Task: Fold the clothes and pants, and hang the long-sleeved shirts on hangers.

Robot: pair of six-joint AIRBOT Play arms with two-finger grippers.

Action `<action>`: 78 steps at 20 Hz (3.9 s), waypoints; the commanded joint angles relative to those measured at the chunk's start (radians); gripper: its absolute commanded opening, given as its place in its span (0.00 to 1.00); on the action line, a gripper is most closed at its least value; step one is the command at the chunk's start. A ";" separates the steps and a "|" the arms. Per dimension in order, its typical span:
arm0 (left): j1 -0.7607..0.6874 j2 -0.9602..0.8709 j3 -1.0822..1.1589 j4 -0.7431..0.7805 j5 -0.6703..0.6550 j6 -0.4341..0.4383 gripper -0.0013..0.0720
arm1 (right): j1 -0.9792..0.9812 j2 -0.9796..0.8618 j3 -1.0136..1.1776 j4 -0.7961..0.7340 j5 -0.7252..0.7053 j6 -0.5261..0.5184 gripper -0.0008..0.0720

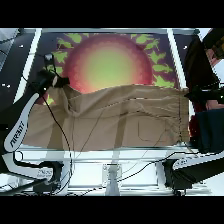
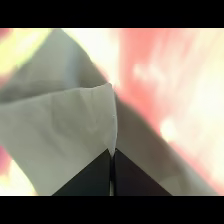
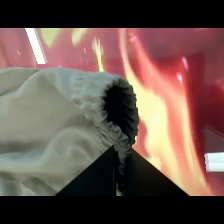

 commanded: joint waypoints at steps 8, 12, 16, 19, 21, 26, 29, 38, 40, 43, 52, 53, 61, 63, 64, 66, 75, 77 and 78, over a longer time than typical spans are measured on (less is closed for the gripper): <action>0.130 0.144 0.235 -0.001 -0.084 0.012 0.04 | 0.002 0.000 0.000 0.133 -0.160 0.016 0.05; 0.187 0.214 0.061 -0.002 -0.118 0.058 0.04 | 0.002 0.000 0.000 0.120 -0.179 0.033 0.05; 0.217 0.277 -0.269 -0.002 -0.002 -0.114 0.04 | 0.025 0.000 0.000 0.069 -0.179 0.033 0.05; 0.217 0.282 -0.427 -0.002 0.048 -0.180 0.04 | 0.059 0.000 0.000 0.036 -0.188 0.033 0.05; 0.229 0.282 -0.464 -0.001 0.069 -0.196 0.04 | 0.074 0.000 0.000 0.021 -0.212 0.036 0.05; 0.319 0.283 -0.463 -0.006 0.257 -0.210 0.05 | 0.079 0.000 0.000 0.024 -0.343 0.057 0.05; 0.333 0.289 -0.463 -0.013 0.495 -0.240 0.05 | 0.090 0.000 0.000 0.064 -0.397 0.056 0.05; 0.349 0.270 -0.468 -0.005 0.002 -0.164 0.05 | 0.106 0.000 0.000 0.040 -0.457 0.068 0.05; 0.351 0.258 -0.468 -0.010 0.005 -0.166 0.05 | 0.106 0.000 0.000 0.034 -0.457 0.071 0.05; 0.351 0.233 -0.468 -0.010 0.015 -0.166 0.05 | 0.106 0.000 0.000 -0.051 -0.454 0.164 0.05; 0.350 0.186 -0.468 -0.039 0.325 -0.193 0.05 | 0.131 0.000 0.000 -0.075 -0.473 0.194 0.05; 0.351 0.182 -0.468 -0.039 0.311 -0.199 0.05 | 0.131 0.000 0.000 -0.075 -0.473 0.194 0.05; 0.355 0.285 -0.430 -0.027 0.352 -0.164 0.98 | 0.126 0.053 0.052 -0.104 -0.407 0.194 0.94; 0.372 0.379 -0.427 -0.027 0.341 -0.154 0.97 | 0.116 0.106 0.093 -0.167 -0.359 0.194 0.94; 0.389 0.439 -0.427 -0.027 0.307 -0.154 0.97 | 0.106 0.143 0.113 -0.214 -0.328 0.195 0.90; 0.435 0.562 -0.427 -0.020 0.180 -0.154 0.84 | 0.077 0.225 0.137 -0.288 -0.249 0.194 0.60; 0.538 0.743 -0.458 -0.055 -0.256 0.398 0.18 | -0.118 0.386 0.026 -0.322 0.490 0.298 0.31; 0.538 0.735 -0.493 -0.066 -0.253 0.413 0.19 | -0.140 0.480 -0.111 -0.329 0.461 0.298 0.43; 0.538 0.729 -0.513 -0.066 -0.242 0.426 0.24 | -0.156 0.546 -0.196 -0.338 0.421 0.298 0.46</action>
